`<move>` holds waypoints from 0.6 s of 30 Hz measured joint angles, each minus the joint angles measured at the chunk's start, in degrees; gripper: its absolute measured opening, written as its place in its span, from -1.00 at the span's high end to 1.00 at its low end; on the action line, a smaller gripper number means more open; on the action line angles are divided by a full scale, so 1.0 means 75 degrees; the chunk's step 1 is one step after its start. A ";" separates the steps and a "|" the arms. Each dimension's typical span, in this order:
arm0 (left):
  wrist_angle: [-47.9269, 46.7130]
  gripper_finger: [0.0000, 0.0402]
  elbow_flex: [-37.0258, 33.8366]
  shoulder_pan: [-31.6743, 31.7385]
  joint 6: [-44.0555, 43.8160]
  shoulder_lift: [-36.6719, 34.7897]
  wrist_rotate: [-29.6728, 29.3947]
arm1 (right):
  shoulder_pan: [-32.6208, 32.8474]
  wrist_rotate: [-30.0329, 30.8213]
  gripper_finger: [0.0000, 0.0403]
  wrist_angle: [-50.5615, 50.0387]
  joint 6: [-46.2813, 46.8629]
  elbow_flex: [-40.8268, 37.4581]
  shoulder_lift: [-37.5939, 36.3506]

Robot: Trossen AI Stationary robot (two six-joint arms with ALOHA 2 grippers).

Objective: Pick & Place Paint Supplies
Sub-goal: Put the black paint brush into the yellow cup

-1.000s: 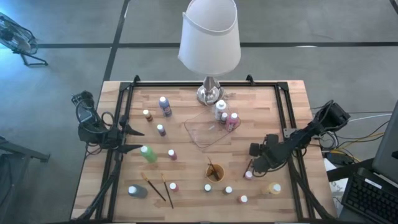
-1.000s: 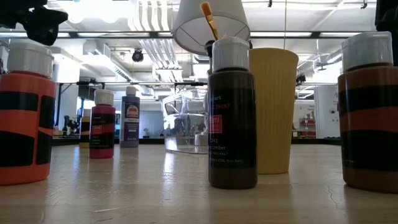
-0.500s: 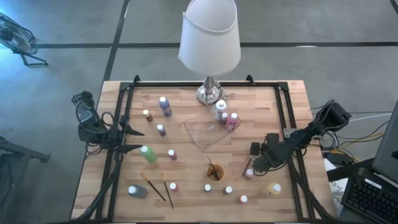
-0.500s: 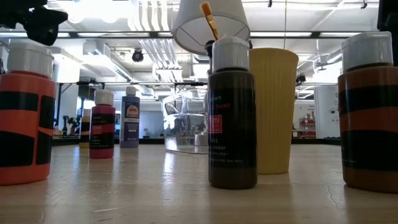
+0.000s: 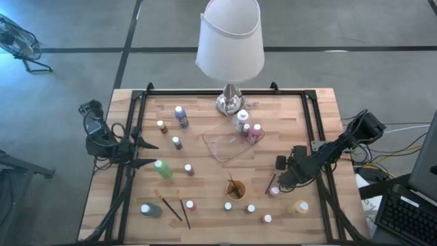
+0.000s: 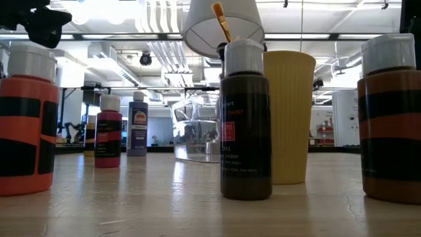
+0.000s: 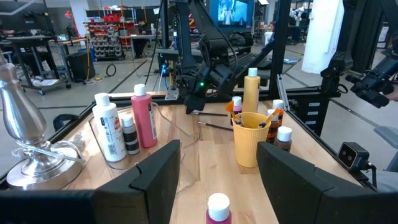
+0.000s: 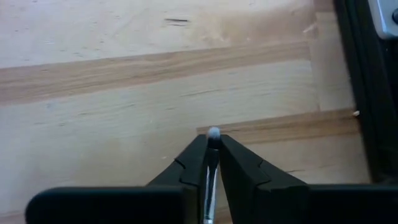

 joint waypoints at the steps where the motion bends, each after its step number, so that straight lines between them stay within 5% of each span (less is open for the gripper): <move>1: 0.0000 -0.09 0.0000 -0.0002 0.0000 0.0000 0.0000 | 0.0000 0.0000 0.83 0.0003 -0.0001 -0.0004 0.0000; 18: 0.0000 -0.09 0.0000 -0.0003 0.0000 0.0003 -0.0003 | 0.0003 0.0199 0.95 -0.0098 -0.0373 -0.0020 -0.0084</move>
